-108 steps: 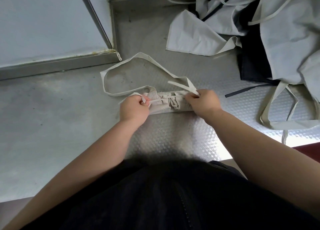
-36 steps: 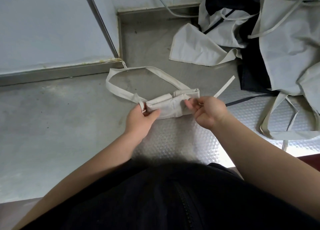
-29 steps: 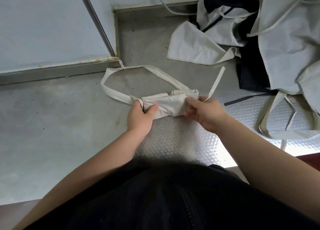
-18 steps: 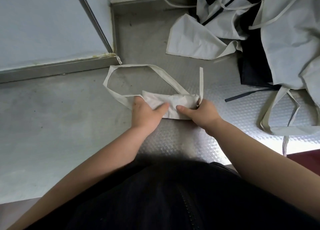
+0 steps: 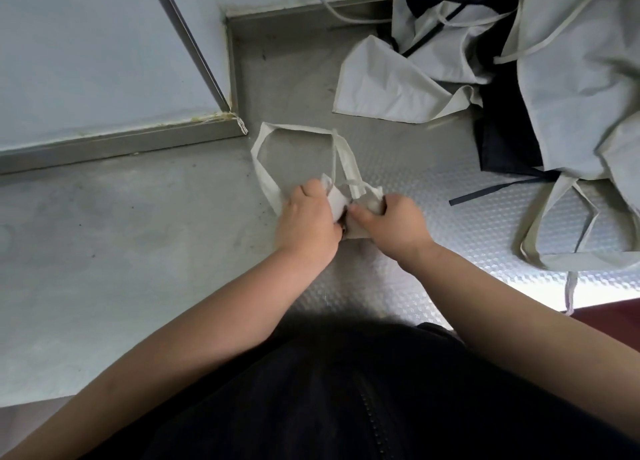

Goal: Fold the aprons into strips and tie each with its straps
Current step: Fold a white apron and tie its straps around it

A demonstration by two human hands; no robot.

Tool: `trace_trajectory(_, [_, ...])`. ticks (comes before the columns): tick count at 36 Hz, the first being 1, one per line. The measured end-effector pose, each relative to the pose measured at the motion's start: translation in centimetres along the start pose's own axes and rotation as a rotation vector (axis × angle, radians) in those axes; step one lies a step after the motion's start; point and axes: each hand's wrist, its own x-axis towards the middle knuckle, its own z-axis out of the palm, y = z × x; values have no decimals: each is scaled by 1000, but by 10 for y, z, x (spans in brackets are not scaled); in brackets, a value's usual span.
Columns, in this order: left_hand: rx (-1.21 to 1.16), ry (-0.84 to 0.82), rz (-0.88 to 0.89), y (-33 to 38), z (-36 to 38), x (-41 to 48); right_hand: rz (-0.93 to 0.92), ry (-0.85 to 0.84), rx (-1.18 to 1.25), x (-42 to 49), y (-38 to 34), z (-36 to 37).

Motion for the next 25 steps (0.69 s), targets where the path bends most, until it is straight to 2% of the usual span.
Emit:
trace_trajectory(5, [21, 7, -39, -4, -3, -3, -101, -113, -58, -7, -13, 9])
trace_trajectory(10, [-170, -110, 47, -8, -15, -7, -66, -54, 2, -7, -9, 0])
trace_trajectory(14, [-325, -37, 92, -12, -23, -10, -16, -47, -6, -8, -12, -7])
trace_trajectory(17, [-427, 36, 28, -16, -19, -14, -58, -49, -37, -9, -16, -2])
trace_trajectory(22, [-549, 145, 7, -17, -12, -20, -128, 124, -63, -11, -13, -4])
trace_trajectory(25, [-591, 186, 54, -15, -9, -23, -191, 137, -119, -14, -11, -3])
